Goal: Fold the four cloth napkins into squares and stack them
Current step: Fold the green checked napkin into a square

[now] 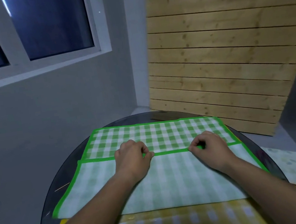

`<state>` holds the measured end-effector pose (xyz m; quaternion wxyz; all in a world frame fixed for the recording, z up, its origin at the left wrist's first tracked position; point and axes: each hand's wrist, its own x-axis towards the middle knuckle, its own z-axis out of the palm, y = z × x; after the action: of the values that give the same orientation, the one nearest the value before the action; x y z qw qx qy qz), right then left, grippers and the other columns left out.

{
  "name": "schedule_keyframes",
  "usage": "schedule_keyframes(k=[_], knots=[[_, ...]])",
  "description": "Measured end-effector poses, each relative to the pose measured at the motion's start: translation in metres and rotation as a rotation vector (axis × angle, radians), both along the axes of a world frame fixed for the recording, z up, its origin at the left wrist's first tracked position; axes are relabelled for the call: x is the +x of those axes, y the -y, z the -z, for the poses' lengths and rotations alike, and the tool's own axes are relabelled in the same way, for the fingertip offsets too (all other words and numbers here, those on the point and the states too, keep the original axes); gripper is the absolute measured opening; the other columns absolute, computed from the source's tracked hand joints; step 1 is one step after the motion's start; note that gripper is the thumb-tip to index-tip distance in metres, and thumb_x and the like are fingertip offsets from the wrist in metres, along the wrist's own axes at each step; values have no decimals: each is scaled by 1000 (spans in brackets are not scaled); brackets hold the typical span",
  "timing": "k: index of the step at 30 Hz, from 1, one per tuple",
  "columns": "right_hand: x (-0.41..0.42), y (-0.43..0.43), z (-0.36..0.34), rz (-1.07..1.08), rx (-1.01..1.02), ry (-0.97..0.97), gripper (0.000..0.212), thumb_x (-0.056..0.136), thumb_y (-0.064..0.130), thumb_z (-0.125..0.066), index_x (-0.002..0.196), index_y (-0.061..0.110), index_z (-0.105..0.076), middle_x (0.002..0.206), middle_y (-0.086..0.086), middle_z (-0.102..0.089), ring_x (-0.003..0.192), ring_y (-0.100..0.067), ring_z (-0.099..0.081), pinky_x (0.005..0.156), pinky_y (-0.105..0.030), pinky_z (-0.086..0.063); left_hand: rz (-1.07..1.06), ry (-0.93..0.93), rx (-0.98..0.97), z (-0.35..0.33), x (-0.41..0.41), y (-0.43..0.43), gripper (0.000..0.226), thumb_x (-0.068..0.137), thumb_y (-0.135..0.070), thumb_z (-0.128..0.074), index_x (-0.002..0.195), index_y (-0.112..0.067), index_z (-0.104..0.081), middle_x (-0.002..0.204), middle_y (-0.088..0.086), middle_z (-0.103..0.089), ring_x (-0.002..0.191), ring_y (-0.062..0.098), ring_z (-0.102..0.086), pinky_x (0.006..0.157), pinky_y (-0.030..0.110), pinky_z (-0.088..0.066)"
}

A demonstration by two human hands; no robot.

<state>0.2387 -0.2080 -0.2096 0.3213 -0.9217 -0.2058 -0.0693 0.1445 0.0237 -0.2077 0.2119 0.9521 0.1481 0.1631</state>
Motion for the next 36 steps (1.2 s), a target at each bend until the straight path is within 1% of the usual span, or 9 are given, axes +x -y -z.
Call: schedule_keyframes(k=[6, 9, 12, 14, 20, 24, 30, 33, 36], knots=[[2, -1, 1, -13, 5, -7, 19, 85, 33, -71, 67, 37, -66, 87, 10, -59, 93, -18, -56, 89, -40, -46, -2, 35, -43, 3, -1, 1, 21, 91, -47, -62, 78, -31, -58, 92, -10, -52, 102, 18, -49, 92, 34, -35], [2, -2, 2, -9, 16, -9, 24, 85, 31, -71, 64, 39, -64, 87, 10, -59, 94, -19, -55, 89, -39, -46, 12, 25, 26, -1, -5, 2, 17, 92, -48, -59, 88, -31, -60, 95, -10, -53, 105, 18, -51, 99, 36, -36], [0, -3, 1, -6, 12, -7, 24, 85, 30, -71, 65, 39, -63, 87, 10, -58, 95, -20, -54, 88, -37, -46, 96, -33, 158, -6, -13, 12, 27, 95, -48, -54, 113, -30, -61, 114, -8, -55, 119, 17, -47, 121, 45, -15], [0, -3, 1, -4, 5, -7, 22, 86, 30, -70, 66, 38, -63, 87, 8, -58, 96, -20, -53, 88, -37, -45, 190, -61, 195, -12, -22, 23, 32, 95, -48, -51, 121, -30, -59, 125, -7, -52, 128, 16, -41, 123, 47, -7], [-2, -3, 1, -8, 0, -5, 15, 87, 30, -69, 72, 33, -68, 88, 6, -58, 97, -20, -51, 86, -35, -44, 348, -245, 229, -16, -58, 48, 42, 97, -56, -37, 119, -26, -55, 139, 5, -45, 139, 24, -32, 121, 47, -16], [-2, -3, 0, -11, -14, 1, 14, 87, 28, -68, 74, 30, -69, 87, 8, -57, 97, -20, -50, 82, -32, -43, 320, -357, 212, -12, -79, 51, 60, 100, -60, -25, 153, -31, -28, 166, 4, -12, 154, 20, 0, 125, 44, 0], [-9, -2, 0, 0, -10, 39, 13, 89, 27, -68, 76, 29, -69, 85, 8, -59, 98, -20, -52, 76, -30, -41, 279, -350, 227, 3, -89, 53, 66, 99, -62, -16, 158, -33, -6, 167, -1, 8, 152, 15, 16, 124, 42, 8], [-17, -2, -13, -17, -125, 51, 9, 91, 35, -64, 90, 31, -72, 97, 6, -65, 106, -23, -55, 90, -35, -43, 269, -330, 206, 8, -90, 52, 67, 98, -64, -16, 158, -35, -8, 167, -4, 7, 152, 13, 16, 123, 41, 9], [-42, -16, -28, -68, -308, 84, 34, 93, 45, -55, 123, 30, -65, 126, 4, -63, 124, -24, -49, 110, -38, -30, 267, -324, 202, 8, -88, 51, 67, 98, -64, -19, 158, -35, -11, 168, -3, 3, 153, 14, 12, 123, 42, 7]])
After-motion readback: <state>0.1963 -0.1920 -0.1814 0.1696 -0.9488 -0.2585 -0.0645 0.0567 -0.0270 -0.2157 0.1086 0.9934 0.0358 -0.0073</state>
